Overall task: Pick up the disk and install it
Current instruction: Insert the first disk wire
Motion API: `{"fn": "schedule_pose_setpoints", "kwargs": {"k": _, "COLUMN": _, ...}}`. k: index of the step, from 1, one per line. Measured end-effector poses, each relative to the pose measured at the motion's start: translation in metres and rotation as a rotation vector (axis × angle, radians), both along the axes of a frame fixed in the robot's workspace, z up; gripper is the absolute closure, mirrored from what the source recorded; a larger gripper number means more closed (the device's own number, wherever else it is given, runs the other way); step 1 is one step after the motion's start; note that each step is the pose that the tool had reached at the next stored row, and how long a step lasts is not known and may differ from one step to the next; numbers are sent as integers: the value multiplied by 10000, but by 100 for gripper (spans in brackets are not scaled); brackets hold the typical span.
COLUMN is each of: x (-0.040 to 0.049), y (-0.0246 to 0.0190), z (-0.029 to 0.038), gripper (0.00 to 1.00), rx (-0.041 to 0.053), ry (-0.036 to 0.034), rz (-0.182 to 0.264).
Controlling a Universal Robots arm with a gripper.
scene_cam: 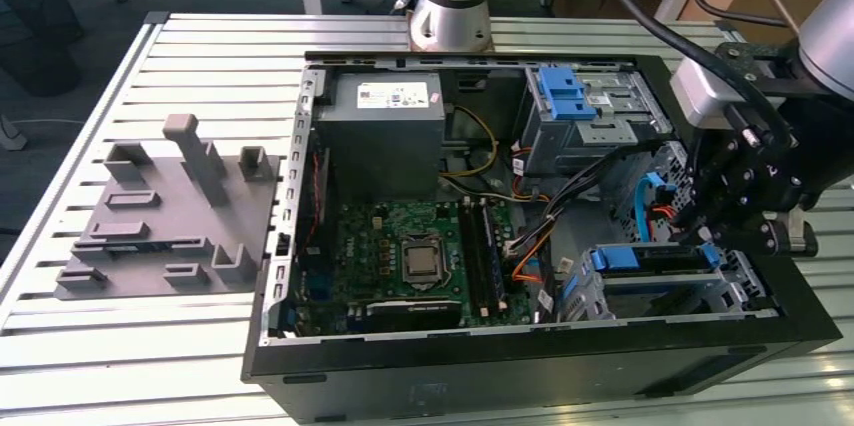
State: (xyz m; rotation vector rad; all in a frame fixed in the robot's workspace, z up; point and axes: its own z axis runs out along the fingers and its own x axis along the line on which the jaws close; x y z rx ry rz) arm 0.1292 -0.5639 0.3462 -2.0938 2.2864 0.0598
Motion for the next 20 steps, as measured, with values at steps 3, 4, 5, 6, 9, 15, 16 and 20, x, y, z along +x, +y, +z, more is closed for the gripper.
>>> {"fn": "schedule_pose_setpoints", "kwargs": {"k": 3, "x": 0, "y": 0, "z": 52, "gripper": 76, "rx": 1, "ry": 0, "rz": 0}}
{"fn": "schedule_pose_setpoints", "kwargs": {"k": 4, "x": 0, "y": 0, "z": 52, "gripper": 76, "rx": 3, "ry": 0, "rz": 0}}
{"fn": "schedule_pose_setpoints", "kwargs": {"k": 5, "x": 0, "y": 0, "z": 52, "gripper": 76, "rx": 4, "ry": 0, "rz": 1}}
{"fn": "schedule_pose_setpoints", "kwargs": {"k": 6, "x": 0, "y": 0, "z": 52, "gripper": 76, "rx": 4, "ry": -2, "rz": 12}}
{"fn": "schedule_pose_setpoints", "kwargs": {"k": 9, "x": 0, "y": -1, "z": 51, "gripper": 76, "rx": -1, "ry": -61, "rz": 163}}
{"fn": "schedule_pose_setpoints", "kwargs": {"k": 15, "x": -9, "y": -7, "z": 11, "gripper": 69, "rx": 2, "ry": -190, "rz": 503}}
{"fn": "schedule_pose_setpoints", "kwargs": {"k": 16, "x": -11, "y": -7, "z": 0, "gripper": 69, "rx": 2, "ry": -202, "rz": 531}}
{"fn": "schedule_pose_setpoints", "kwargs": {"k": 20, "x": -14, "y": -7, "z": -31, "gripper": 69, "rx": 9, "ry": -236, "rz": 585}}
